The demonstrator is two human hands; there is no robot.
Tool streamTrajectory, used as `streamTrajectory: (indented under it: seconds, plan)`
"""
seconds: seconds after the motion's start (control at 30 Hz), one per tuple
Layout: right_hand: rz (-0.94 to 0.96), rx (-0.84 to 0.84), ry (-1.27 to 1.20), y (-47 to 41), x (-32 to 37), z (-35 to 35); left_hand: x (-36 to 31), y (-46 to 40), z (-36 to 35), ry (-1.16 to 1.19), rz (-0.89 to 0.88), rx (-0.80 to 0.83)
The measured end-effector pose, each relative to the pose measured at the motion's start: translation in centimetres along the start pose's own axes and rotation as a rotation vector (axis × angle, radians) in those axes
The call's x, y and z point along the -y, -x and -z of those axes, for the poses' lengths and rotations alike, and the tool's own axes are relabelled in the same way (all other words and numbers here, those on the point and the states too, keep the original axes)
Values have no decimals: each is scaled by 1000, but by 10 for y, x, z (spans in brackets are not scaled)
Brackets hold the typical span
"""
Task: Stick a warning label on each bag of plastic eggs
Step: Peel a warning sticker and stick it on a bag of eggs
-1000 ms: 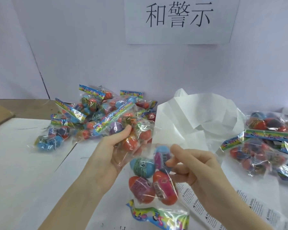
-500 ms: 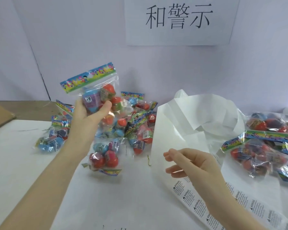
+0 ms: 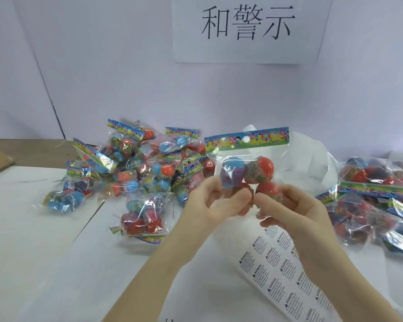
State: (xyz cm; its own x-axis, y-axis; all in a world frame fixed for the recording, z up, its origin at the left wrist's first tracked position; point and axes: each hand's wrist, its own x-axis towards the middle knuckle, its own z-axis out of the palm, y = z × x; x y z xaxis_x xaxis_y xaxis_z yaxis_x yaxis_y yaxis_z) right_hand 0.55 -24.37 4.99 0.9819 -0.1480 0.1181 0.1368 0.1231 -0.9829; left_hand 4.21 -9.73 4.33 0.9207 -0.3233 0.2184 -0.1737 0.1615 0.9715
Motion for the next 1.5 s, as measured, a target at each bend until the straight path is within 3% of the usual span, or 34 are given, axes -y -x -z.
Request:
streamTrajectory:
  seconds: [0.23, 0.43, 0.63, 0.8, 1.1, 1.37, 1.5]
  plan:
    - [-24, 43, 84, 0, -4, 2, 4, 9, -2, -152, -28, -40]
    - [-60, 157, 41, 1, 4, 3, 5, 12, -2, -114, -27, -73]
    - [-87, 169, 88, 6, 9, 0, 0, 16, -7, -49, 22, 72]
    - [-20, 89, 51, 5, 7, -2, 3, 16, -9, -33, 15, -7]
    - [0, 141, -42, 3, 2, 3, -4, 13, -9, 5, -1, -131]
    - [112, -68, -108, 2, -1, 1, -2, 15, -10, -71, -23, -117]
    - [143, -101, -123, 0, -1, 2, -2, 16, -9, -33, 50, -40]
